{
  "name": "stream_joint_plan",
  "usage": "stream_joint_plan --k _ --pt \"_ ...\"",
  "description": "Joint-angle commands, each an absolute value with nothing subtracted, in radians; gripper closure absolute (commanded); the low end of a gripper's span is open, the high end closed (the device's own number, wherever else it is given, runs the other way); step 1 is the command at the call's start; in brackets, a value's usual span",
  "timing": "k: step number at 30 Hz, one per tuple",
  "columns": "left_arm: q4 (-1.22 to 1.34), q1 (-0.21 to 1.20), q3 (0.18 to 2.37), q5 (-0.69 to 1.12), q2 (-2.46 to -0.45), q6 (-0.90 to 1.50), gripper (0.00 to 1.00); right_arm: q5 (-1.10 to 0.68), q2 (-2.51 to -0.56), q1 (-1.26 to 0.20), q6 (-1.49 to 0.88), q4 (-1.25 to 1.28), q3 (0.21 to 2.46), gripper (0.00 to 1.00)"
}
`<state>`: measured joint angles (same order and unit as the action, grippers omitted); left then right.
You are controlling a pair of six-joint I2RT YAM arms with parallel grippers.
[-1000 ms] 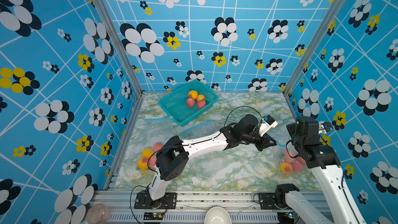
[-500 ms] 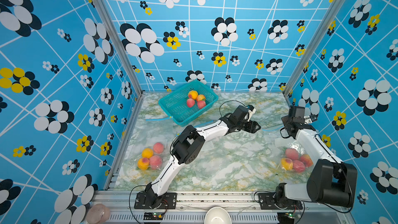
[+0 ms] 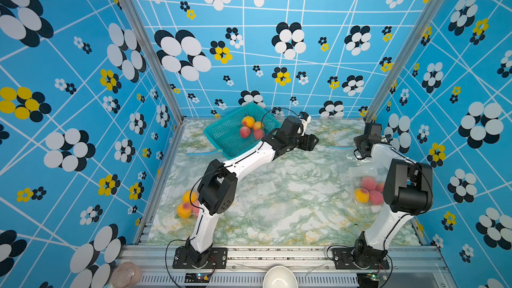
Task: Place the peach in a zip-top bag and seal the zipper
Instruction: Place the zipper food storage bag at the center of the board.
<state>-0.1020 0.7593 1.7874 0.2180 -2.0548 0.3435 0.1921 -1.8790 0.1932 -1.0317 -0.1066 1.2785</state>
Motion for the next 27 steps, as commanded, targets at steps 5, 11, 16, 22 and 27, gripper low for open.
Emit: stream_joint_plan --k 5,11,16,22,27 --pt "-0.147 0.74 1.688 0.121 -1.959 0.333 0.26 0.15 -1.913 0.204 -0.989 -0.078 1.315 0.89" --pt "-0.151 0.714 1.619 0.084 -1.902 0.353 0.26 0.123 -1.945 0.206 -0.992 -0.045 1.301 0.85" --pt "-0.145 0.709 1.571 0.064 -1.855 0.345 0.26 0.088 -1.951 0.206 -0.951 -0.033 1.331 0.78" --pt "-0.138 0.686 1.509 0.029 -1.792 0.372 0.26 -0.046 -1.977 0.206 -0.863 -0.021 1.44 0.7" --pt "-0.128 0.684 1.451 0.027 -1.732 0.391 0.26 -0.141 -2.06 0.206 -0.795 -0.088 1.578 0.61"
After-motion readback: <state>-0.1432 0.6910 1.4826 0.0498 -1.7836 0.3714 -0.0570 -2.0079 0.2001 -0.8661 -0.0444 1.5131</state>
